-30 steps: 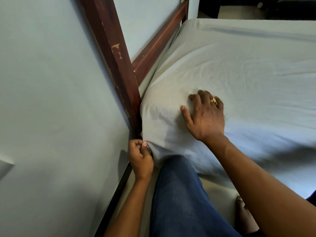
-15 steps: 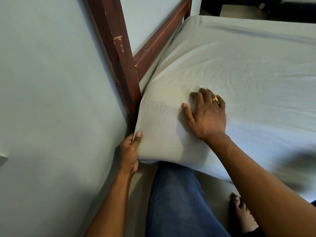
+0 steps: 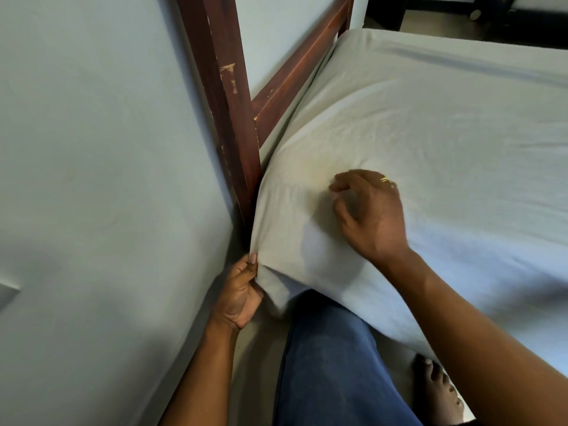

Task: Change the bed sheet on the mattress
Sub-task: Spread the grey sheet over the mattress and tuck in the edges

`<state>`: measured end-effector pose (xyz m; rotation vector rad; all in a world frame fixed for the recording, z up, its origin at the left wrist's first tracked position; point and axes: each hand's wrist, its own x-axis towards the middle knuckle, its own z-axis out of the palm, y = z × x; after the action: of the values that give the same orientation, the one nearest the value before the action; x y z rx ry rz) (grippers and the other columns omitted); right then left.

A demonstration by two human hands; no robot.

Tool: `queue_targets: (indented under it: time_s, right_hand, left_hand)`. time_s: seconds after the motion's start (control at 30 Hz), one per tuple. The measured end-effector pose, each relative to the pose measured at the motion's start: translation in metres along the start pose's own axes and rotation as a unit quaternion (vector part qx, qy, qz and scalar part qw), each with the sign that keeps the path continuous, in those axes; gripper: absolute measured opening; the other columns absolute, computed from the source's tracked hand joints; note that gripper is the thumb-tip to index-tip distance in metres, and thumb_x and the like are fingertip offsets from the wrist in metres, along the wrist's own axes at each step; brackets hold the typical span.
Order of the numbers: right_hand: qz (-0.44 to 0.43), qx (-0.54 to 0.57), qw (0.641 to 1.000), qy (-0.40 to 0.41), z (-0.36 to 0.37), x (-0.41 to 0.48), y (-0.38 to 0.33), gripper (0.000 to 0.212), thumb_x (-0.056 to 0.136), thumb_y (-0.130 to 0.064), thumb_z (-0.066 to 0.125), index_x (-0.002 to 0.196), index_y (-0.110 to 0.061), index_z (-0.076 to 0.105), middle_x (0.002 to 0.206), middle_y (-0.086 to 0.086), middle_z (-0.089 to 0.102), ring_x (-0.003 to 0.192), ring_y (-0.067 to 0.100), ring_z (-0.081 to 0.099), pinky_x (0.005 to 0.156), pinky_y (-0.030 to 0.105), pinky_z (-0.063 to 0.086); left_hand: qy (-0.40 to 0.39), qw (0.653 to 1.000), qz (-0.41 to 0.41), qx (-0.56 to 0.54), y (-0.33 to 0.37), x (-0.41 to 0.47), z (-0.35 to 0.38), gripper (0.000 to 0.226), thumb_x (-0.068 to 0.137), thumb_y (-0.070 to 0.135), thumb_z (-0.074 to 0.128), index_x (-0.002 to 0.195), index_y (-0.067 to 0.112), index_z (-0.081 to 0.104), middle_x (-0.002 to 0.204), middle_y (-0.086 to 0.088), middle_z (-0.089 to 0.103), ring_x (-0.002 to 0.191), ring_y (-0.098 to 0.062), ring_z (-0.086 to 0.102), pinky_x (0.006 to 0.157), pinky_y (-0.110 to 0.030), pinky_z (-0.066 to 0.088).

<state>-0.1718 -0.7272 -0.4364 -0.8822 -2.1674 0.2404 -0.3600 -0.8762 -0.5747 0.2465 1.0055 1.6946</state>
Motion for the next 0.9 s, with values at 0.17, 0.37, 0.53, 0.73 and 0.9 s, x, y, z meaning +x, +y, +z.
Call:
queue_targets:
  time_s: [0.17, 0.37, 0.53, 0.73, 0.9]
  right_hand:
    - [-0.044, 0.089, 0.987, -0.125, 0.032, -0.025, -0.054, 0.023, 0.09, -0.024, 0.058, 0.106, -0.015, 0.072, 0.099, 0.001, 0.072, 0.089, 0.019, 0.066, 0.08, 0.035, 0.053]
    - [0.009, 0.089, 0.951, -0.296, 0.109, -0.062, -0.065, 0.049, 0.092, -0.014, 0.058, 0.139, -0.003, 0.057, 0.139, 0.016, 0.059, 0.121, 0.032, 0.061, 0.104, 0.043, 0.052]
    - [0.026, 0.061, 0.936, -0.345, 0.137, -0.064, -0.059, 0.081, 0.087, -0.017, 0.062, 0.158, -0.001, 0.026, 0.164, 0.018, 0.028, 0.144, 0.034, 0.041, 0.12, 0.037, 0.035]
    - [0.006, -0.031, 0.951, -0.307, 0.155, -0.064, -0.06, 0.086, 0.08, -0.023, 0.072, 0.154, 0.001, 0.035, 0.157, 0.022, 0.039, 0.137, 0.035, 0.048, 0.112, 0.04, 0.046]
    - [0.006, -0.126, 0.956, -0.264, 0.161, -0.056, -0.07, 0.063, 0.091, -0.029, 0.053, 0.146, 0.001, 0.047, 0.145, 0.021, 0.052, 0.125, 0.034, 0.055, 0.099, 0.042, 0.049]
  left_hand:
    - [0.056, 0.998, -0.013, -0.025, -0.008, 0.016, -0.009, 0.032, 0.106, 0.016, 0.039, 0.117, 0.005, 0.067, 0.105, -0.012, 0.076, 0.092, -0.021, 0.073, 0.081, -0.031, 0.06]
    - [0.103, 0.993, -0.052, 0.025, -0.001, 0.043, -0.006, 0.04, 0.106, 0.015, 0.042, 0.093, 0.012, 0.081, 0.096, -0.009, 0.077, 0.091, -0.021, 0.072, 0.078, -0.027, 0.06]
    - [0.117, 0.979, -0.045, 0.158, 0.014, 0.05, 0.012, 0.021, 0.104, 0.011, 0.049, 0.106, 0.008, 0.07, 0.099, -0.008, 0.074, 0.082, -0.016, 0.072, 0.073, -0.022, 0.056]
    - [0.245, 0.937, 0.037, 0.246, 0.007, 0.049, 0.014, 0.02, 0.102, 0.011, 0.056, 0.09, 0.009, 0.072, 0.077, 0.001, 0.065, 0.08, -0.023, 0.062, 0.069, -0.027, 0.055]
    - [0.29, 0.856, 0.163, 0.395, 0.002, 0.044, 0.008, 0.034, 0.093, 0.004, 0.063, 0.065, 0.023, 0.063, 0.062, 0.014, 0.064, 0.062, -0.011, 0.057, 0.065, -0.028, 0.046]
